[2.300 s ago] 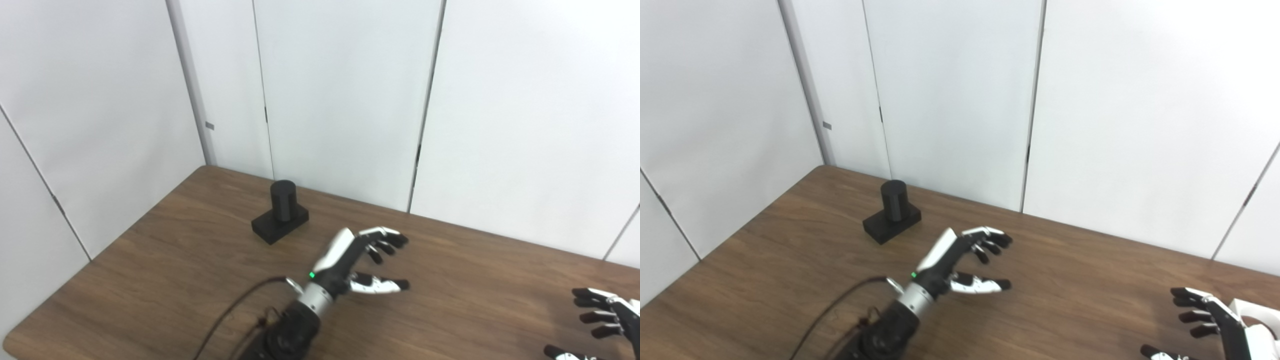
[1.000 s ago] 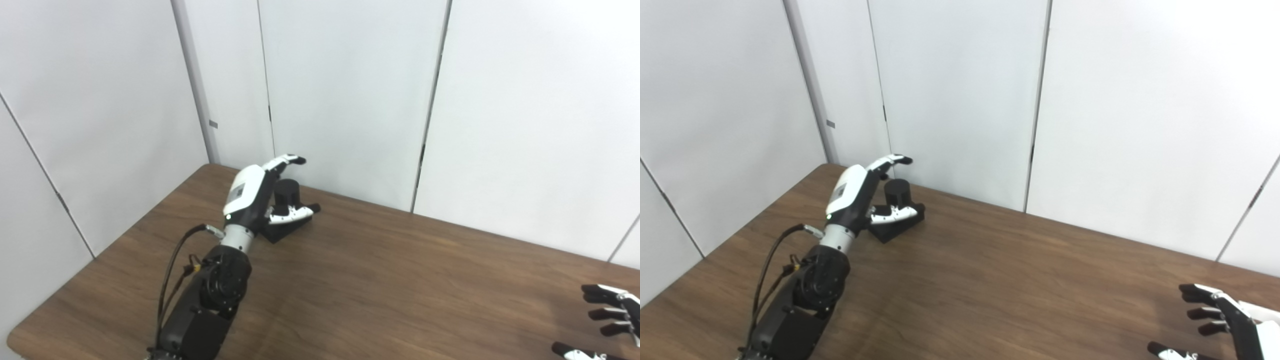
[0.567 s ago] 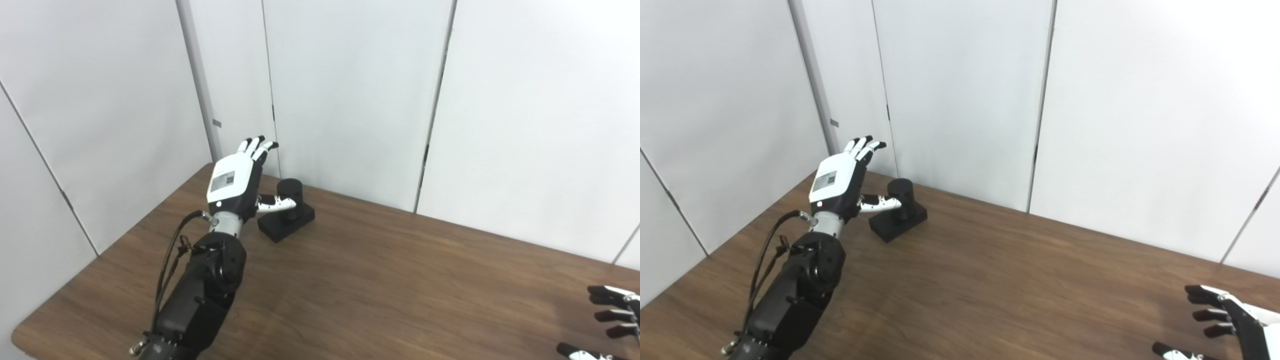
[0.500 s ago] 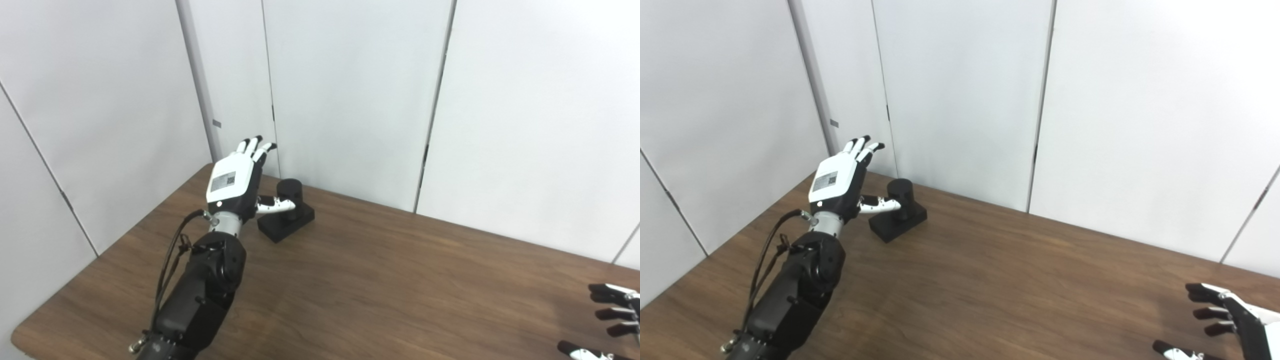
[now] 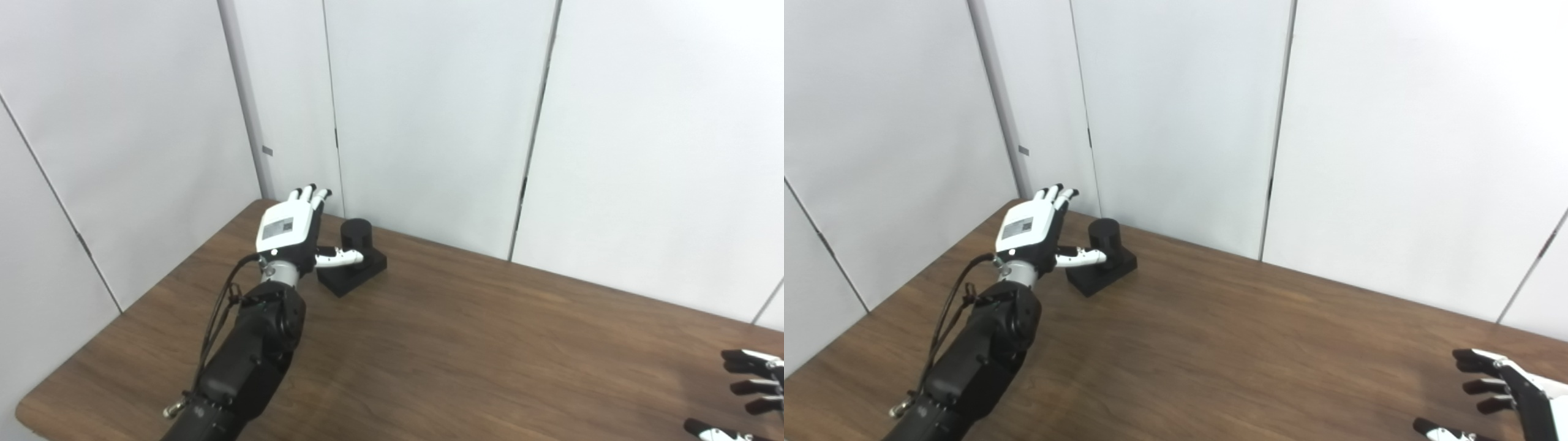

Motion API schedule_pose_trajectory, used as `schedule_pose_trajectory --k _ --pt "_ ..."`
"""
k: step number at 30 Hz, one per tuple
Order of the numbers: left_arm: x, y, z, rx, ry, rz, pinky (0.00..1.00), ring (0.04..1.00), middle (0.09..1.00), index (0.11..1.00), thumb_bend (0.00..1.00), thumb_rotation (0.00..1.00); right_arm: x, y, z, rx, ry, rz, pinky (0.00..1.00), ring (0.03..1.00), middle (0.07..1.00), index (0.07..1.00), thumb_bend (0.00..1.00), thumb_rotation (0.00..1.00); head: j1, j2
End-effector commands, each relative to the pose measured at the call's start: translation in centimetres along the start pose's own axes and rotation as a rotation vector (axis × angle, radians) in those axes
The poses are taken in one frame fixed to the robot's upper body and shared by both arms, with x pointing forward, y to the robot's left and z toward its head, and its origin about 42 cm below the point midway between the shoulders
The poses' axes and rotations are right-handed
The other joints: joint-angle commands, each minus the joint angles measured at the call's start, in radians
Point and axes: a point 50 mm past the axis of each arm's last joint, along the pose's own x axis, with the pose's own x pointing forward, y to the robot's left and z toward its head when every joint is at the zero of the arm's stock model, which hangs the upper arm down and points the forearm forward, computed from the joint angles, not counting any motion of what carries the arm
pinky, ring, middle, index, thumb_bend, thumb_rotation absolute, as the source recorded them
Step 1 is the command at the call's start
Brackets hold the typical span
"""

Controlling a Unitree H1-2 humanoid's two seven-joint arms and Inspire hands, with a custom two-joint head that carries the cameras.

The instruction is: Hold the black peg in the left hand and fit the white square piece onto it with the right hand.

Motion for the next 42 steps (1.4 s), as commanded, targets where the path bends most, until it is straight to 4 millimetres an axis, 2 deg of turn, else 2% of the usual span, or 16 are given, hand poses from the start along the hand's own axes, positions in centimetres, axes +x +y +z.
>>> schedule_pose_trajectory --k 1,14,30,37,42 --pt "1.9 3.2 0.2 0.031 -0.002 0.068 0.88 1.0 1.0 0.927 1.0 0.64 0.9 -1.1 1.7 0.002 -0.065 -0.039 0.49 0.604 0.688 0.687 0.72 0.0 -0.001 0.001" --pt "3.3 1.6 -0.5 0.096 0.043 -0.098 0.89 1.0 1.0 0.904 1.0 0.65 0.7 -1.3 2.4 0.005 -0.072 -0.039 0.49 0.597 0.679 0.678 0.75 0.0 -0.011 0.013" --pt "3.7 -0.9 -0.9 0.117 0.082 -0.171 0.94 1.0 1.0 0.9 1.0 0.64 0.5 -1.5 2.5 -0.004 -0.07 -0.037 0.49 0.595 0.681 0.677 0.76 0.0 -0.012 0.023" --pt "3.8 -2.1 -1.2 0.063 0.095 -0.179 1.0 1.0 1.0 0.864 1.0 0.6 0.6 -1.5 2.6 -0.001 -0.08 -0.039 0.5 0.596 0.676 0.674 0.74 0.0 -0.015 0.026" --pt "3.9 -2.7 -1.6 0.086 0.102 -0.198 1.0 1.0 1.0 0.847 1.0 0.61 0.5 -1.6 2.9 -0.007 -0.071 -0.04 0.49 0.6 0.681 0.683 0.73 0.0 -0.018 0.027"
